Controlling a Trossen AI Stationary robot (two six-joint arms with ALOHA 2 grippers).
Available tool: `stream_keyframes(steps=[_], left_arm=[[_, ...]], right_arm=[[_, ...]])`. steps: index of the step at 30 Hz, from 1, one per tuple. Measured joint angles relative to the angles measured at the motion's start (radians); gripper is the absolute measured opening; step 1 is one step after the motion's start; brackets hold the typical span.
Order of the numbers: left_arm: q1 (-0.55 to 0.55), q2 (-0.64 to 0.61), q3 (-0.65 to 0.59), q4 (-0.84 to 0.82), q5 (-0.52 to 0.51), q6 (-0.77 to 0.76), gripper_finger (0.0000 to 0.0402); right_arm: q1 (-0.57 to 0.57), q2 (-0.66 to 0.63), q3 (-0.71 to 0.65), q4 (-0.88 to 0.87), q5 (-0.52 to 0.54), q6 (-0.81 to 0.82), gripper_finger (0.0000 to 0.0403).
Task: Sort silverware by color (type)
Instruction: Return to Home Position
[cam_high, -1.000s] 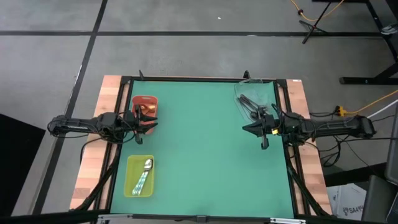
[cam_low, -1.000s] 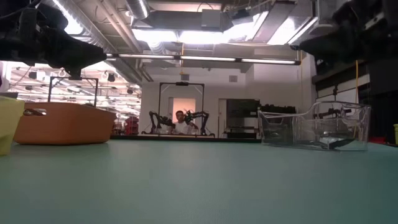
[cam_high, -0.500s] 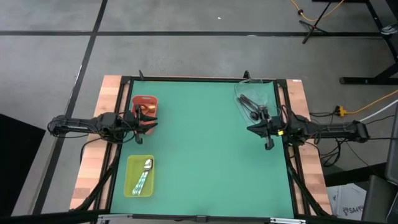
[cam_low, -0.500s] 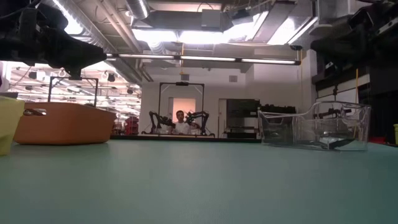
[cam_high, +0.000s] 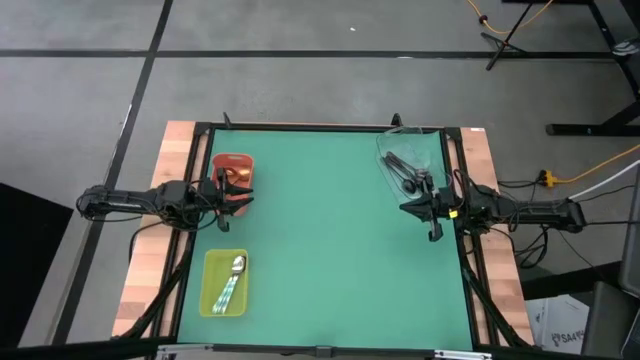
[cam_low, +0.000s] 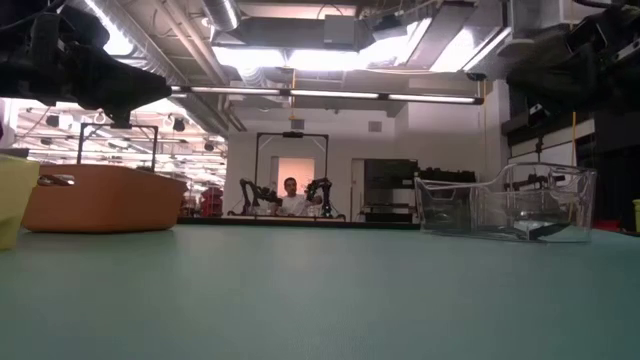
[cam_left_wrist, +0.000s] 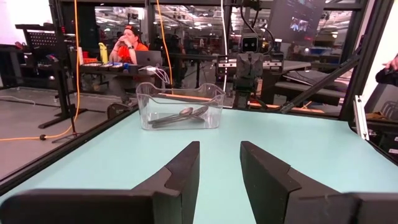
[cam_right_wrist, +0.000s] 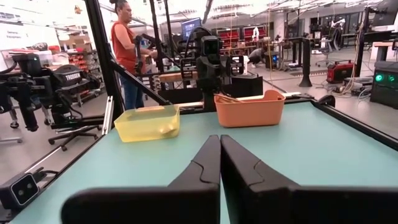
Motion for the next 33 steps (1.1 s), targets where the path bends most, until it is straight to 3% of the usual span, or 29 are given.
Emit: stream_keyframes(steps=[15,33], left_arm=[[0.0,0.0,0.0,0.0,0.0,0.0,0.011],[0.0,0.0,0.0,0.0,0.0,0.0,0.011]], right_arm=[[0.0,-0.085,0.0,-0.145,0.0,-0.015,0.0001],[0.0,-0.113,0.0,-0.15,0.02,-0.255,0.0001]])
